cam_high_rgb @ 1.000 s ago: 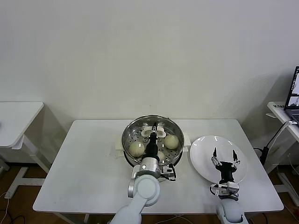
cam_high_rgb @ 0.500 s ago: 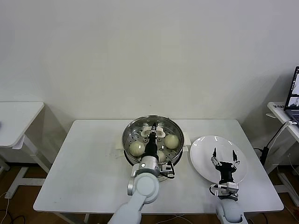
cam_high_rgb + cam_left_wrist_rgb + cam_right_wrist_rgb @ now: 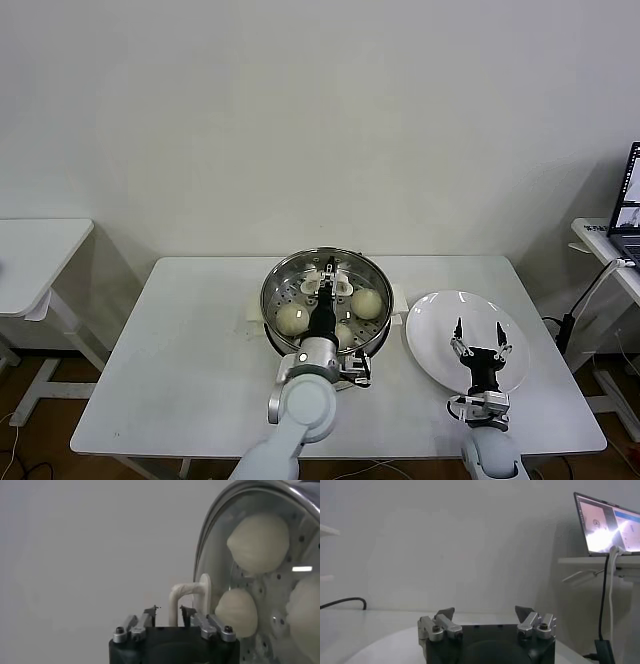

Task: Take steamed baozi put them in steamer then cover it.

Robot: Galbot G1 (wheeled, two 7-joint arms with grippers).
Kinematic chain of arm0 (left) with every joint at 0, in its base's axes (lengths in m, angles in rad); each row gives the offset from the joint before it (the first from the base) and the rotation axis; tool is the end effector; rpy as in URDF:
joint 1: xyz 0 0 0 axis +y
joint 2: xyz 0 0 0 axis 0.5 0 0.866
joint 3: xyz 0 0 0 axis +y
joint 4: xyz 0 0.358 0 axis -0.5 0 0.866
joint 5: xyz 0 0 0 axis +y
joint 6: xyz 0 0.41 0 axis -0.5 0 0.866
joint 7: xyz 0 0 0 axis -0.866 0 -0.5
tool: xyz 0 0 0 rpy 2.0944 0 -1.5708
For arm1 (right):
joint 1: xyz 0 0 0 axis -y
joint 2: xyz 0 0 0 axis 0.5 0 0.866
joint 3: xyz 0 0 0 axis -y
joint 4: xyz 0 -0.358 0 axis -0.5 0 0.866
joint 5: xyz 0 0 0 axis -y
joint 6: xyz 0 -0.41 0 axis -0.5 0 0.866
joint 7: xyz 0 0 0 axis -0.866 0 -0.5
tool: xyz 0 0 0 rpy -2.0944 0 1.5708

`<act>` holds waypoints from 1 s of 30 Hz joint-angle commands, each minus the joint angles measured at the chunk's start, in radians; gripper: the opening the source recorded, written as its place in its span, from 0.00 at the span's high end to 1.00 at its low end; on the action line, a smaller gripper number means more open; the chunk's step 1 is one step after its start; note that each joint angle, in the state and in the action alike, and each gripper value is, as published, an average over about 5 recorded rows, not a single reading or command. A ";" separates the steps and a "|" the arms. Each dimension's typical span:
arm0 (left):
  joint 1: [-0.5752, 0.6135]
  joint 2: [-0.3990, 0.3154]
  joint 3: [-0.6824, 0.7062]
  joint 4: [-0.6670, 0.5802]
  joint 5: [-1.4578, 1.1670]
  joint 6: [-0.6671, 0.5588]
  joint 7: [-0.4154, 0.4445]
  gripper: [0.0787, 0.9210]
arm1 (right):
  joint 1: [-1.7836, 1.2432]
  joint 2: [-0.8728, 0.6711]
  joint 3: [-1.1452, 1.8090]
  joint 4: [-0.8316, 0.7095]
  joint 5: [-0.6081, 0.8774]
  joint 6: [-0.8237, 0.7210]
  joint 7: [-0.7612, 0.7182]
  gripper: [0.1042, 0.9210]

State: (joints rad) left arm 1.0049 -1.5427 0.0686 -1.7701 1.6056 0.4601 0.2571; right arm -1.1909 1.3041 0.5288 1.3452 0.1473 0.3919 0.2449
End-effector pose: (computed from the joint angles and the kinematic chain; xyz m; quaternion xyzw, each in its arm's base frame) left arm 0.3451 -0.2165 -0.2687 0.0572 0.7132 0.6976 0.0385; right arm 0.3334 -0.1205 -0.4860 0.1310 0.9892 -0.0615 0.0217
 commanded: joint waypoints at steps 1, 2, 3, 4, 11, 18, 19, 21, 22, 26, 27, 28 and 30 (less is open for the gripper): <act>0.051 0.085 0.012 -0.148 -0.082 0.011 0.021 0.46 | 0.004 -0.001 0.000 0.005 0.000 -0.002 0.001 0.12; 0.061 0.104 0.014 -0.172 -0.102 0.014 0.025 0.46 | 0.005 -0.001 0.000 0.005 0.000 -0.002 0.002 0.12; 0.070 0.124 0.016 -0.196 -0.123 0.017 0.028 0.45 | 0.006 -0.001 0.000 0.005 0.000 -0.002 0.002 0.12; 0.080 0.143 0.016 -0.220 -0.142 0.019 0.031 0.44 | 0.007 -0.002 0.000 0.005 0.000 -0.002 0.002 0.12; 0.137 0.241 -0.032 -0.395 -0.316 0.018 0.050 0.23 | 0.010 -0.002 -0.003 0.005 0.000 -0.002 0.002 0.12; 0.105 0.271 -0.235 -0.442 -0.890 -0.031 -0.172 0.12 | 0.000 -0.018 -0.013 0.036 0.045 -0.006 -0.031 0.12; 0.093 0.271 -0.277 -0.416 -0.981 -0.060 -0.222 0.12 | -0.005 -0.024 -0.017 0.047 0.061 -0.010 -0.039 0.12; 0.073 0.273 -0.357 -0.337 -1.143 -0.139 -0.302 0.12 | -0.017 -0.037 -0.028 0.075 0.097 -0.022 -0.053 0.12; 0.066 0.275 -0.397 -0.287 -1.212 -0.184 -0.325 0.12 | -0.024 -0.042 -0.033 0.088 0.111 -0.030 -0.057 0.12; 0.052 0.286 -0.508 -0.082 -1.428 -0.380 -0.350 0.12 | -0.044 -0.058 -0.049 0.129 0.151 -0.053 -0.068 0.12; 0.050 0.288 -0.528 -0.038 -1.462 -0.423 -0.344 0.12 | -0.047 -0.060 -0.051 0.134 0.155 -0.055 -0.070 0.12; 0.048 0.290 -0.547 0.004 -1.498 -0.459 -0.337 0.12 | -0.051 -0.062 -0.053 0.139 0.159 -0.056 -0.072 0.12; 0.052 0.294 -0.575 0.072 -1.558 -0.514 -0.314 0.12 | -0.058 -0.065 -0.056 0.145 0.169 -0.055 -0.079 0.12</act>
State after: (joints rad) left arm 1.0741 -1.2923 -0.2241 -2.0173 0.7027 0.3044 0.0684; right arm -1.2182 1.2610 0.4928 1.4225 0.2343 0.3595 0.1990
